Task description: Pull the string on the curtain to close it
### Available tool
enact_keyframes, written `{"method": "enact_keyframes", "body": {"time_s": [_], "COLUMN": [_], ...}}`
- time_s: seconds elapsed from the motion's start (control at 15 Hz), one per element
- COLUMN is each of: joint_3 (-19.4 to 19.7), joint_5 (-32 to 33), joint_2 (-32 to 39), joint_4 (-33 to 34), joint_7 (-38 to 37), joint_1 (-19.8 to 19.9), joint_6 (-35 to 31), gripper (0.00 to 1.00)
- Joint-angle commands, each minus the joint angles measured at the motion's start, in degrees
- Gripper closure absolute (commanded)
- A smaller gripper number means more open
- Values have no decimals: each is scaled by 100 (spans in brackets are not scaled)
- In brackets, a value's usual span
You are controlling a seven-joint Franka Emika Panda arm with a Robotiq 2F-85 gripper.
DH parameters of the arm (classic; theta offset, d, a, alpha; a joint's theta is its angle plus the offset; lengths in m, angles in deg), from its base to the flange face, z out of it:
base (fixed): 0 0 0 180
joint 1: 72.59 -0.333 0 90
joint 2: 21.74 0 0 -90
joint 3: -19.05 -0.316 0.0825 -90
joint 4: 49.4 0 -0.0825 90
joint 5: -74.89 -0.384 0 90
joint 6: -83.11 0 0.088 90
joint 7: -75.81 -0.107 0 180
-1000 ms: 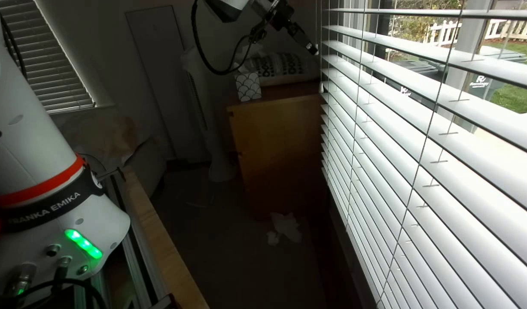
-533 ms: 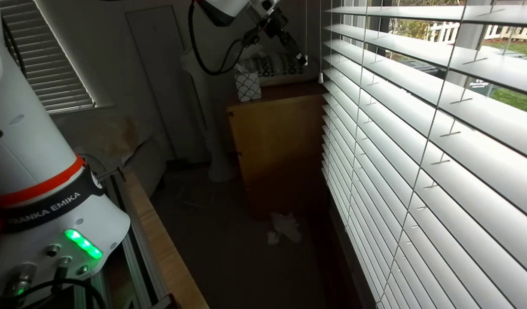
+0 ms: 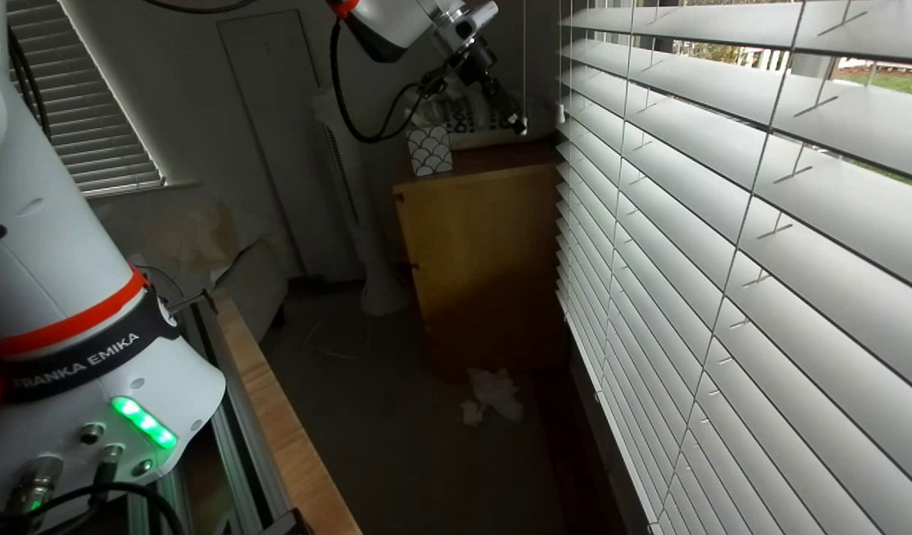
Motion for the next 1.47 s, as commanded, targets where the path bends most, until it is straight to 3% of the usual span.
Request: {"method": "enact_keyframes", "body": {"time_s": [0.0, 1.4], "joint_3": [78, 415], "joint_5": [-340, -1757], "joint_2": [240, 1133], "joint_4": [52, 417], "joint_7": [338, 1830], "joint_1": [-48, -300], "joint_6": [-104, -186], "gripper": [96, 96]}}
